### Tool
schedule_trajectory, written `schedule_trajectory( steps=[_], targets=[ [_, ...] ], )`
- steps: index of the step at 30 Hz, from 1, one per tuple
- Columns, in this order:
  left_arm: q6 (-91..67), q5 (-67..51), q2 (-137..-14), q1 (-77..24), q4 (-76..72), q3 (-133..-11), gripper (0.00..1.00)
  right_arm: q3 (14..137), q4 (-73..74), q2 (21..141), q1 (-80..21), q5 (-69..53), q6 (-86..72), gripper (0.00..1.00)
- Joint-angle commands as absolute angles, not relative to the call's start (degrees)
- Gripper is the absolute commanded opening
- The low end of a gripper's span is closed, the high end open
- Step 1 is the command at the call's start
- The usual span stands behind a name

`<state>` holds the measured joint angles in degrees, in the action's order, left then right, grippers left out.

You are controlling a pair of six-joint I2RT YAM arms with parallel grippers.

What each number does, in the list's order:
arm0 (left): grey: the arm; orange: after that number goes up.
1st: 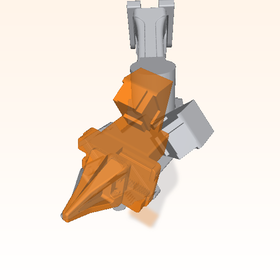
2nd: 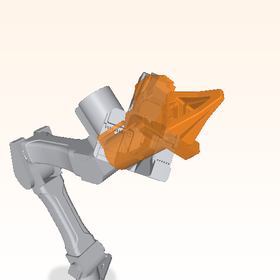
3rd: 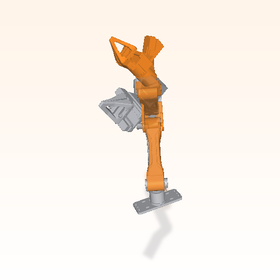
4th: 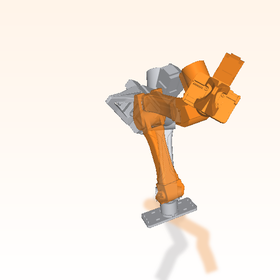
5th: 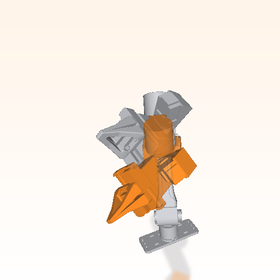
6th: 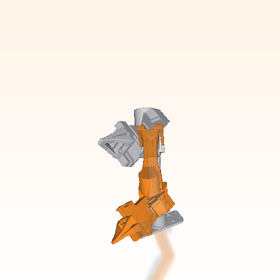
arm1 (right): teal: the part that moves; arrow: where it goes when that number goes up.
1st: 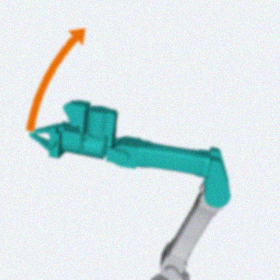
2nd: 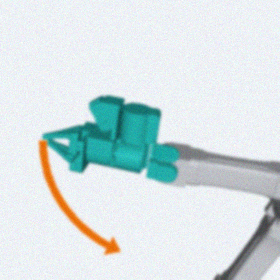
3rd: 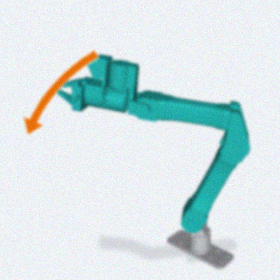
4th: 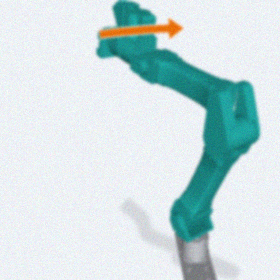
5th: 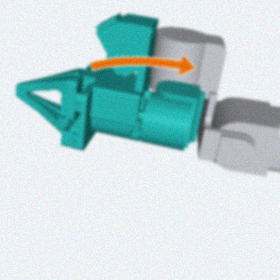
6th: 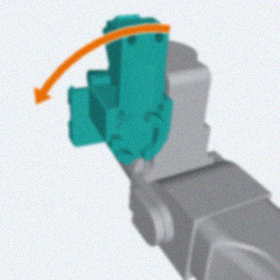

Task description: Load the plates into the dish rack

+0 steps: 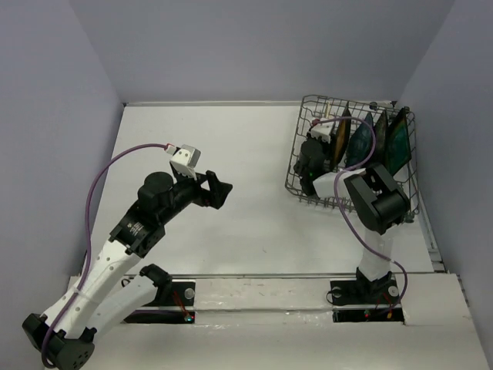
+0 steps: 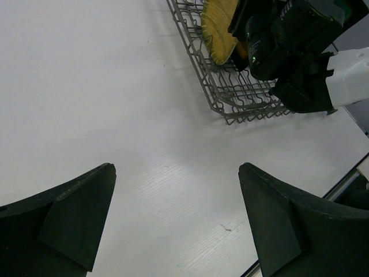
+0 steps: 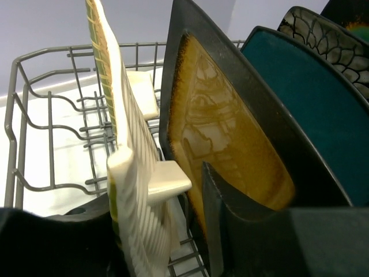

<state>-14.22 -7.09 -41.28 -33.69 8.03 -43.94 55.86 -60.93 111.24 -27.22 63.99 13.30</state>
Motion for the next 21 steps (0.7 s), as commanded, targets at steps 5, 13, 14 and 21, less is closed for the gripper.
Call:
schedule_trajectory(
  steps=[5,13,14,21],
  targets=[
    [-13.89,-6.86,-41.57,-33.93,5.54,-43.59,0.99,53.97,-66.01,106.0,-29.44,66.88,11.69,0.56],
    [-13.8,-5.54,-41.84,-34.01,5.89,-43.68,0.99,53.96,-50.51,97.76,-29.44,63.73,3.28,0.77],
    [-13.8,-5.36,-41.92,-33.93,5.98,-43.68,0.99,54.14,-46.97,96.43,-29.44,62.68,0.9,0.81],
    [-13.62,-1.67,-41.84,-33.84,6.33,-43.86,0.99,51.16,-31.74,82.11,-29.44,51.78,-15.81,1.0]
  ],
)
